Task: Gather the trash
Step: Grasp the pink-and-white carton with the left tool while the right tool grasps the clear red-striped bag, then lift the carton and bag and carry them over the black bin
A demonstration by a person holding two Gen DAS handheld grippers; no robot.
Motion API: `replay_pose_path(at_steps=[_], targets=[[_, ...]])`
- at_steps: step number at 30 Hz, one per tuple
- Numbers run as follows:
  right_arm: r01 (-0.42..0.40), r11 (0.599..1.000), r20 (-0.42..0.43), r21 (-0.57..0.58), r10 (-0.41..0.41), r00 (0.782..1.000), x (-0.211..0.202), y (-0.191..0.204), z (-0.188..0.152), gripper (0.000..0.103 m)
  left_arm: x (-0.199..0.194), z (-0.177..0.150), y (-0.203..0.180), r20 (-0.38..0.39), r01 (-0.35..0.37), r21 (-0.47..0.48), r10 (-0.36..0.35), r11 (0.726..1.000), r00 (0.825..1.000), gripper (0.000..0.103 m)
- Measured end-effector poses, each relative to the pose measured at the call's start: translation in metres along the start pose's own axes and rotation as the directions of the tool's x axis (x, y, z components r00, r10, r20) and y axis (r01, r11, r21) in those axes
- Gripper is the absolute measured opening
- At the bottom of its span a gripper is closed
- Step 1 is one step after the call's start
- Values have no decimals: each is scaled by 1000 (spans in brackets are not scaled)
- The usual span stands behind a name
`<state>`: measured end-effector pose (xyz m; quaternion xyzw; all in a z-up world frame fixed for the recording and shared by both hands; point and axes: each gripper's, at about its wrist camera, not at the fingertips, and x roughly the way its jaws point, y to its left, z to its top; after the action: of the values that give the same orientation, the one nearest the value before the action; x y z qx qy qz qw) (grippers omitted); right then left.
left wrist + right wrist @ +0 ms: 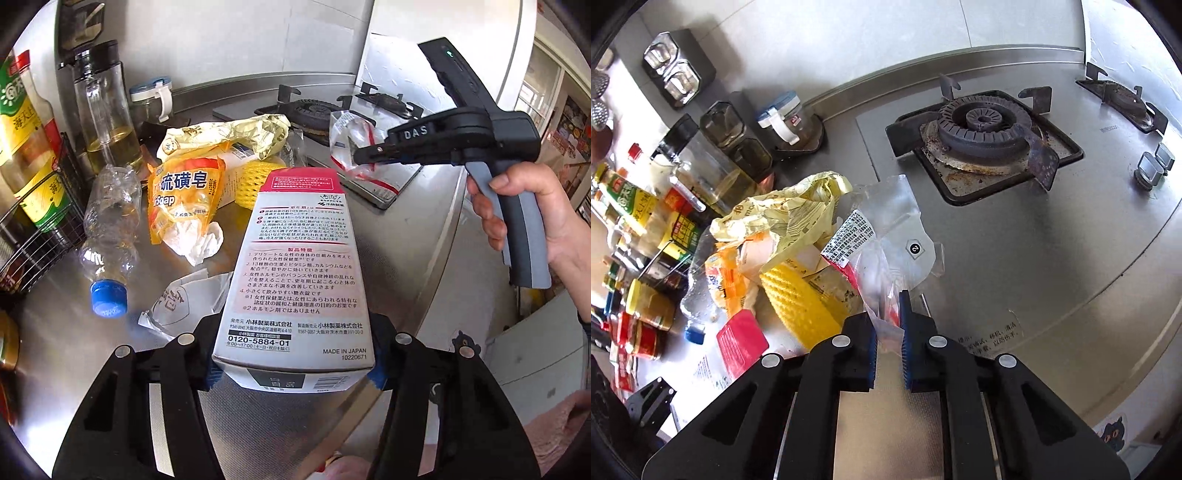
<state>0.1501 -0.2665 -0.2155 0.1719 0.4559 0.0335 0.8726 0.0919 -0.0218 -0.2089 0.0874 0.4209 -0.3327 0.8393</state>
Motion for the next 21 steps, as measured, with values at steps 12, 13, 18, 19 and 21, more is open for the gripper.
replay_pose_path(at_steps=[12, 13, 18, 19, 21], targets=[[-118, 982, -4, -148, 118, 993, -82, 9, -51, 12, -73, -34, -71, 70, -132, -123, 142, 984, 987, 55], [-127, 979, -8, -158, 128, 992, -88, 9, -57, 12, -77, -38, -76, 70, -141, -134, 152, 981, 986, 55], [-163, 964, -42, -208, 158, 987, -108, 12, -94, 12, -96, -64, -98, 67, -170, -211, 187, 963, 980, 55], [-169, 961, -53, -217, 161, 986, -111, 13, -103, 12, -99, -72, -102, 66, -170, -227, 189, 959, 980, 55], [-179, 955, -78, -234, 165, 983, -113, 13, -120, 12, -105, -89, -111, 59, -172, -260, 194, 950, 979, 55]])
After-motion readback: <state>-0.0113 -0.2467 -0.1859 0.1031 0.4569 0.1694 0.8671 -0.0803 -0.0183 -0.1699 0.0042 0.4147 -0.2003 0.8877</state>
